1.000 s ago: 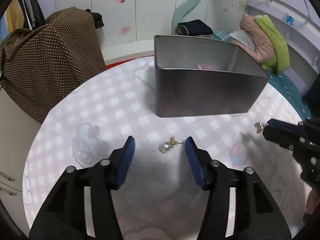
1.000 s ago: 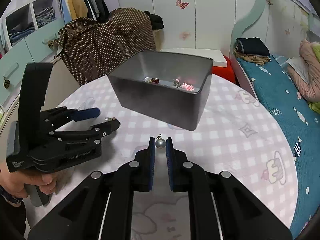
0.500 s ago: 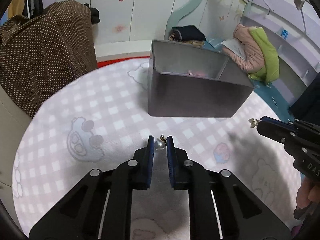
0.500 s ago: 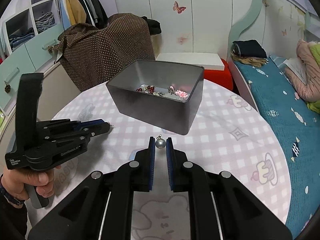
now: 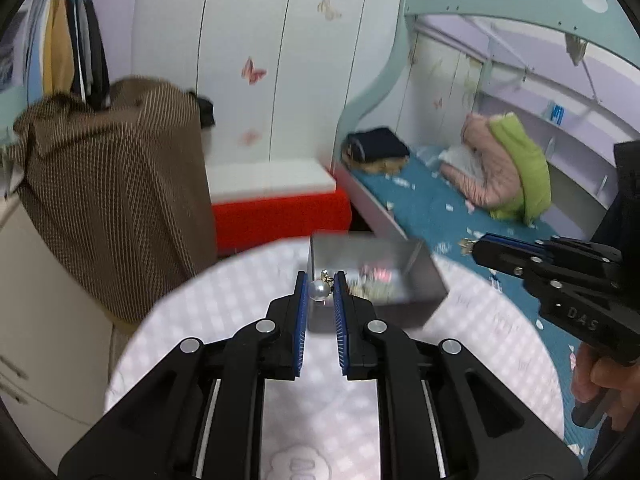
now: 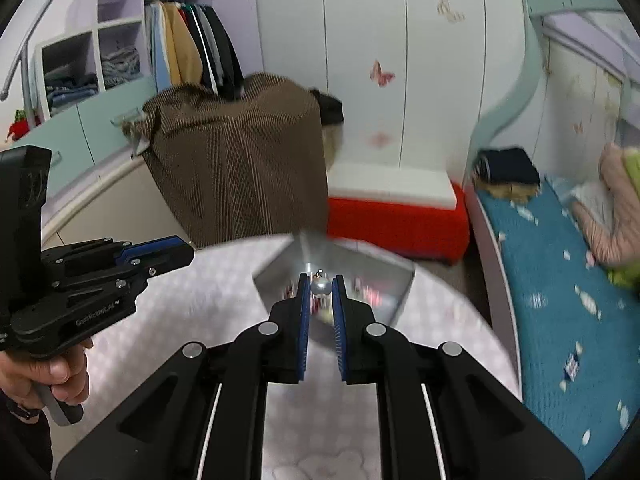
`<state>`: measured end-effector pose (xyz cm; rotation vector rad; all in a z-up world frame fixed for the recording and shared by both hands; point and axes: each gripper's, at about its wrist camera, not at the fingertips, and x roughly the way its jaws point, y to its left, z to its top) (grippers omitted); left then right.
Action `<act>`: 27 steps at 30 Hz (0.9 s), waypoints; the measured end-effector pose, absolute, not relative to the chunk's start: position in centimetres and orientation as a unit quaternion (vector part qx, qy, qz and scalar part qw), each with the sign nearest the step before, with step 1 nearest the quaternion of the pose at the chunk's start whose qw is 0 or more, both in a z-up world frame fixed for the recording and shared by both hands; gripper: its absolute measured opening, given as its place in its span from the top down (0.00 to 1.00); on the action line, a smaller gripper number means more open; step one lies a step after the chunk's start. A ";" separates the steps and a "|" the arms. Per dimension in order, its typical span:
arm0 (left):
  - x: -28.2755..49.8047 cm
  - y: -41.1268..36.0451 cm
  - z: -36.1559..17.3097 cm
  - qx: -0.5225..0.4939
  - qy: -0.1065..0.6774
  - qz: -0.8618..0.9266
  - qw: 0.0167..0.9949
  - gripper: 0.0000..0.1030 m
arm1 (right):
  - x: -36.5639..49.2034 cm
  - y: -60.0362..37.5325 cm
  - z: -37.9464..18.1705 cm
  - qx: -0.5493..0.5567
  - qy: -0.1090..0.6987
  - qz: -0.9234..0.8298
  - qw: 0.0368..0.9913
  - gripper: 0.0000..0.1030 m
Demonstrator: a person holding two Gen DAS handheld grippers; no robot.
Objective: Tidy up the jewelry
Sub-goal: 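Carry both pearl earrings over the gray box with both tools, then open both tools over the box to drop the pearl earrings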
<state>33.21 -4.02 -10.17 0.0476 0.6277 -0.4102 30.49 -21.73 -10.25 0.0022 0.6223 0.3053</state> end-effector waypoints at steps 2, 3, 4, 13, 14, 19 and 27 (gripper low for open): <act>33.8 -4.5 -8.8 0.023 0.298 -0.205 0.932 0.88 | 31.6 -21.7 -9.2 0.000 0.301 0.154 0.941 0.91; 34.3 -4.9 -8.2 0.023 0.297 -0.209 0.932 0.88 | 32.2 -21.7 -8.8 0.002 0.301 0.157 0.941 0.91; 34.8 -5.2 -7.8 0.022 0.298 -0.212 0.931 0.88 | 32.9 -21.8 -8.5 0.008 0.304 0.162 0.939 0.91; 40.9 -9.0 -7.7 0.008 0.337 -0.234 0.912 0.88 | 36.9 -22.2 -9.2 0.026 0.355 0.165 0.920 0.90; 41.3 -9.3 -7.9 0.010 0.342 -0.234 0.910 0.88 | 37.2 -22.3 -9.4 0.030 0.360 0.165 0.918 0.90; 43.7 -10.6 -9.3 0.015 0.367 -0.235 0.900 0.87 | 38.5 -22.8 -10.7 0.039 0.382 0.158 0.910 0.90; 44.8 -10.9 -10.6 0.026 0.376 -0.227 0.898 0.48 | 39.5 -23.5 -12.1 0.059 0.403 0.151 0.901 0.83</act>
